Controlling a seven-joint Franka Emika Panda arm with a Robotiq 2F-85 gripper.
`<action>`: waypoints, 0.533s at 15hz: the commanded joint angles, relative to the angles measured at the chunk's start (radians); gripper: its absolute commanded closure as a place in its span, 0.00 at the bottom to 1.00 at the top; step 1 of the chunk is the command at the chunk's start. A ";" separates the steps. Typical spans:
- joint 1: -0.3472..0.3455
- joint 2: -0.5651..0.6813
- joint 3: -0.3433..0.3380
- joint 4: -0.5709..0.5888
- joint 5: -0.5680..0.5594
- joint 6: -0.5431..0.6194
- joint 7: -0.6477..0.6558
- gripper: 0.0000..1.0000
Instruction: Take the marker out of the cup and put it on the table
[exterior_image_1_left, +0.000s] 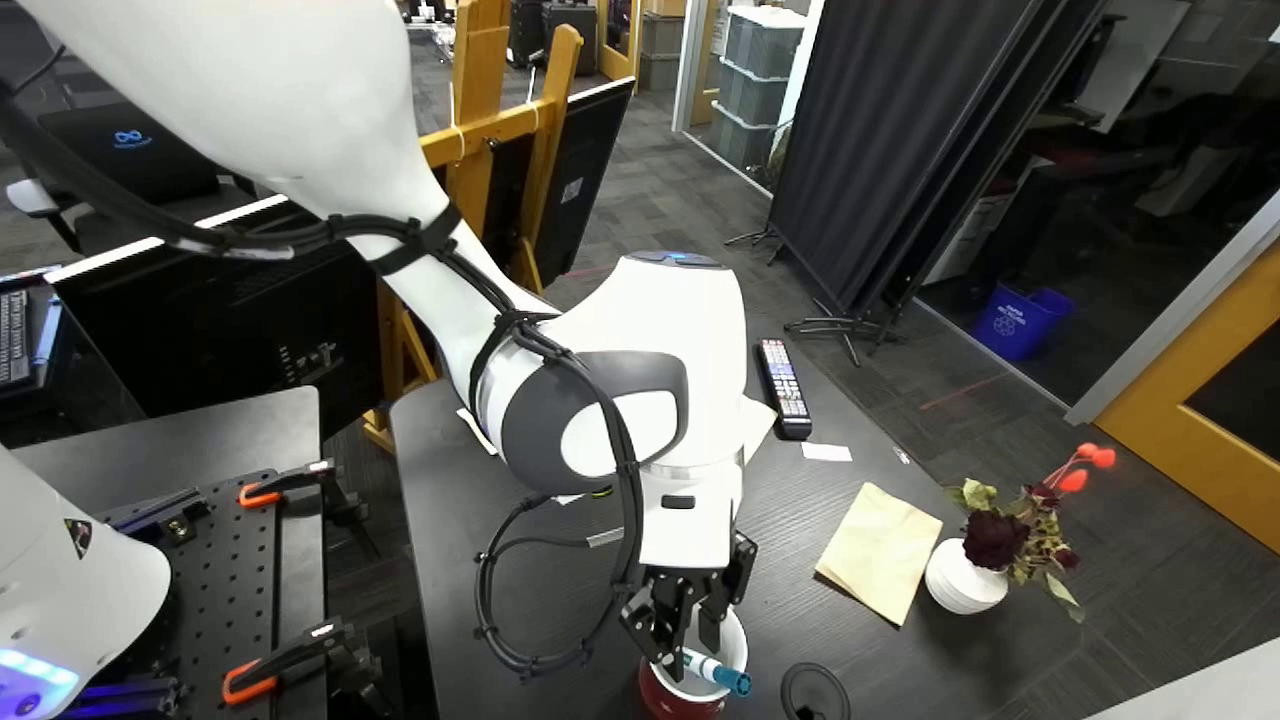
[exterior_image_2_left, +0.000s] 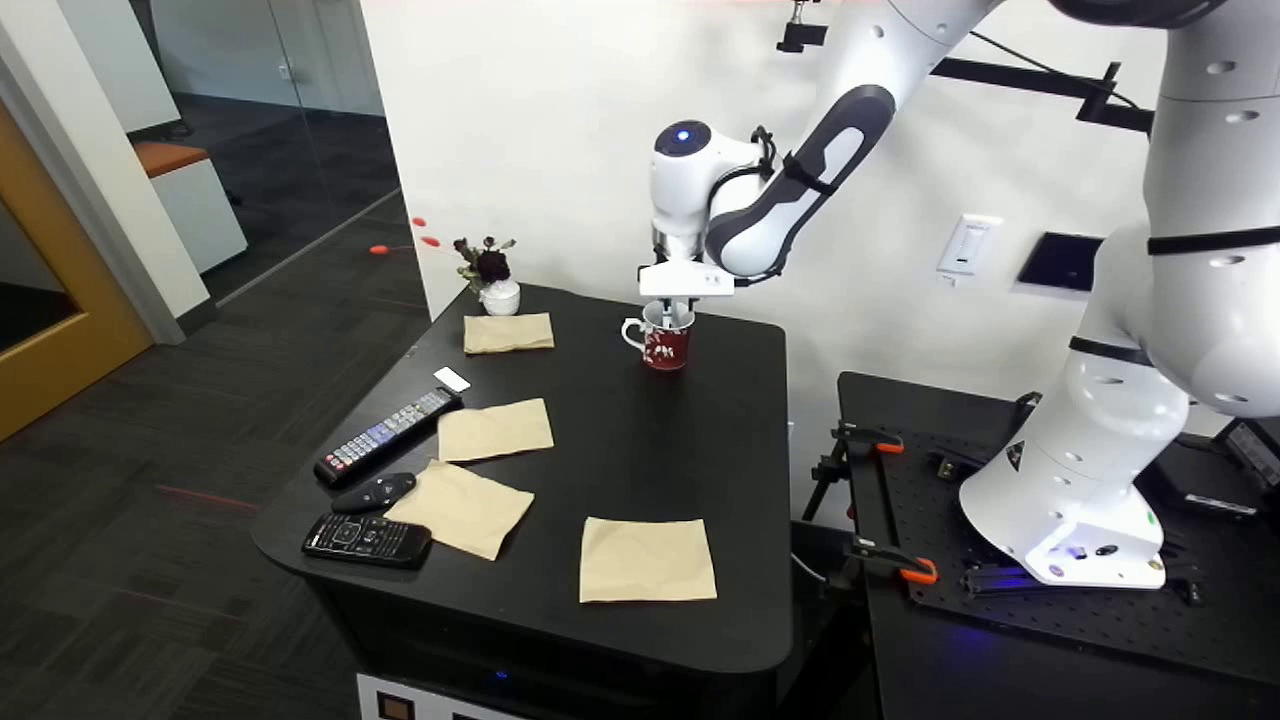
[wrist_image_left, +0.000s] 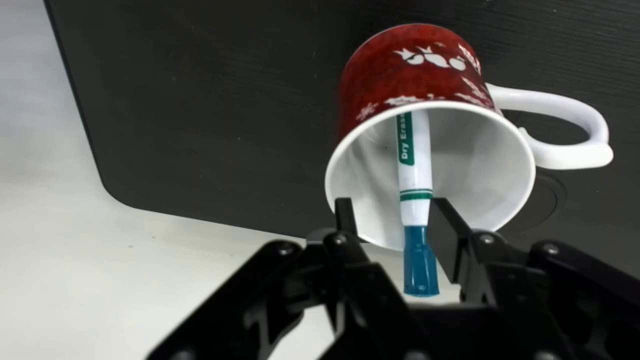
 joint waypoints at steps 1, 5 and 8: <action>0.026 0.022 -0.024 0.023 0.027 0.011 -0.012 0.57; 0.030 0.040 -0.027 0.036 0.025 0.024 -0.012 0.58; 0.034 0.062 -0.037 0.048 0.018 0.038 -0.005 0.59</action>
